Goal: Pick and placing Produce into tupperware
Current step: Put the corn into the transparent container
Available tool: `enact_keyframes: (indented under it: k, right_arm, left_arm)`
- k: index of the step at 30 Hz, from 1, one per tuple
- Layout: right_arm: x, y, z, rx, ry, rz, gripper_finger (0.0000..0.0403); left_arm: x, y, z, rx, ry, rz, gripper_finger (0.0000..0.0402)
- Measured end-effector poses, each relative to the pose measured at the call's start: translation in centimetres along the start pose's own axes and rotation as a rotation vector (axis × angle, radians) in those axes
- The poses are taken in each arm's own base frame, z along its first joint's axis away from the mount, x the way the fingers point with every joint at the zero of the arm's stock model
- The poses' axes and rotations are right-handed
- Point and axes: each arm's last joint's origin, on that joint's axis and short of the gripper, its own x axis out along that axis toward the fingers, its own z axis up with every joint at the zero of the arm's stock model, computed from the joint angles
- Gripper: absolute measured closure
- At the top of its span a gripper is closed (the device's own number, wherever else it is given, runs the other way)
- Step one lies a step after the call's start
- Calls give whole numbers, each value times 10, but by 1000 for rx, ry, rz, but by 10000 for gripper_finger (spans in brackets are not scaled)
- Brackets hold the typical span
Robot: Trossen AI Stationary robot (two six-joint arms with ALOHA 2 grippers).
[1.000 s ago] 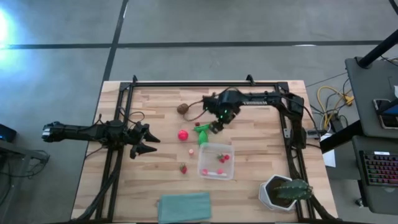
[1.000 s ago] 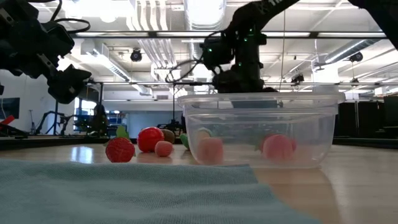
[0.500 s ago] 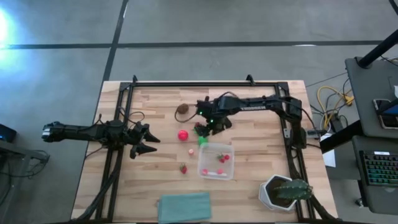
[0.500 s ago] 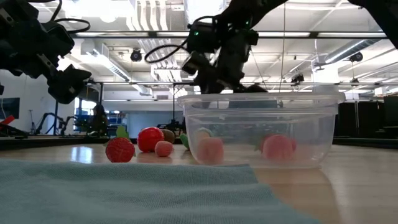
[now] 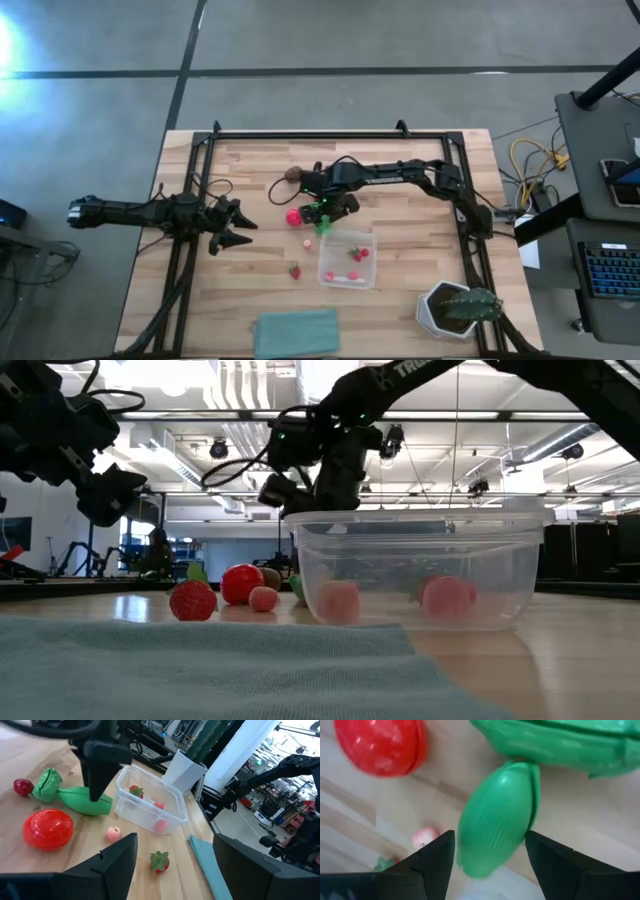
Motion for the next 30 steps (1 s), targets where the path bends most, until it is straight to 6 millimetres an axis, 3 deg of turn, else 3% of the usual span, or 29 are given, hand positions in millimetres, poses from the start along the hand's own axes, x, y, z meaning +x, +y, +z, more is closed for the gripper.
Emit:
enact_keyframes:
  k: [13,22,30]
  right_arm:
    - [23,28,6,-89,68,-48,168]
    - [22,27,2,-136,16,-143,167]
    - [16,32,-2,-193,-49,-193,200]
  left_arm:
    - [0,0,0,0,1,1,155]
    - [0,0,0,0,1,1,155]
    - [0,0,0,0,2,1,155]
